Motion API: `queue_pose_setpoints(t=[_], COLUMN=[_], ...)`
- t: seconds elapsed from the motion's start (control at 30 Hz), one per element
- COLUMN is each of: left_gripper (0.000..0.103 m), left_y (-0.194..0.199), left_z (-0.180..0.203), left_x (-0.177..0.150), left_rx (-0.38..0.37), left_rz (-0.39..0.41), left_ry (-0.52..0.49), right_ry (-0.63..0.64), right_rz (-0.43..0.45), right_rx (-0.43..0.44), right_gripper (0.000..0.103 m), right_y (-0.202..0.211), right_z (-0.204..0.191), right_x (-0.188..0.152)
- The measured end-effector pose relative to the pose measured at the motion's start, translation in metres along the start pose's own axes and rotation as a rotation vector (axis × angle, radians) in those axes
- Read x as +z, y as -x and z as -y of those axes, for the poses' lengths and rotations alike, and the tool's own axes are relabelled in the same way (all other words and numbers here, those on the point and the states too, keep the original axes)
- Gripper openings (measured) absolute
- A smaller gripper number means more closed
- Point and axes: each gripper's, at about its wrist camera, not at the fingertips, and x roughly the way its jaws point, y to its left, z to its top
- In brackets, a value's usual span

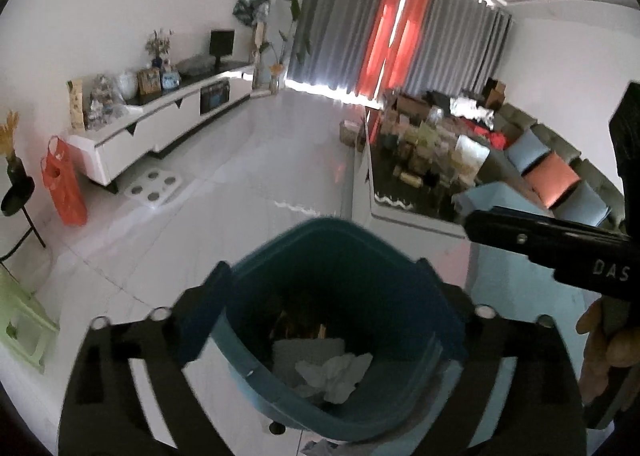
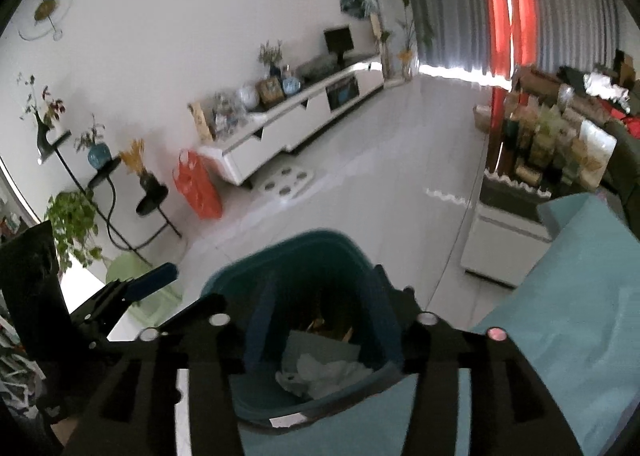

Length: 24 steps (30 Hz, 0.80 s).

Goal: Collect trash
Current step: 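Move both open tools back over the table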

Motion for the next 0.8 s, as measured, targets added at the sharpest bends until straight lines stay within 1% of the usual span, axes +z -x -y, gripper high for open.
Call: queue_pose_setpoints(t=[0.03,0.07,0.1,0.17,0.23,0.3,0.4,0.47,0.63,0.8], left_gripper=[0.095,0.098,0.098,0.098,0.098,0.098,0.098,0.098,0.098,0.098], left_y=[0.007,0.015,0.023,0.036,0.047,0.059,0.077,0.09,0.116,0.135], left_z=[0.003,0.002,0.001,0.005,0.006,0.011,0.021,0.029,0.054,0.081], left_x=[0.003,0.003,0.003,0.008,0.013,0.018,0.023,0.027,0.035,0.032], left_rx=[0.004,0.004,0.002,-0.001,-0.008,-0.014,-0.026,-0.04,-0.067,-0.11], left_rz=[0.018,0.029,0.042,0.065,0.079,0.097,0.123,0.142,0.187,0.216], left_ry=[-0.007,-0.01,-0.012,-0.012,-0.012,-0.017,-0.034,-0.044,-0.078,-0.124], right_ry=[-0.003,-0.01,-0.017,-0.024,-0.033,-0.033,-0.037,-0.038,-0.04,-0.061], right_rz=[0.017,0.041,0.062,0.1,0.124,0.144,0.173,0.195,0.252,0.314], right_rx=[-0.008,-0.008,-0.006,-0.027,-0.028,-0.037,-0.048,-0.061,-0.106,-0.15], right_gripper=[0.056,0.06,0.064,0.065,0.07,0.072,0.08,0.081,0.092,0.096], right_y=[0.005,0.013,0.021,0.034,0.045,0.054,0.068,0.077,0.104,0.134], right_z=[0.001,0.003,0.006,0.01,0.014,0.017,0.021,0.023,0.03,0.041], right_x=[0.001,0.002,0.002,0.002,0.001,-0.001,-0.006,-0.011,-0.025,-0.04])
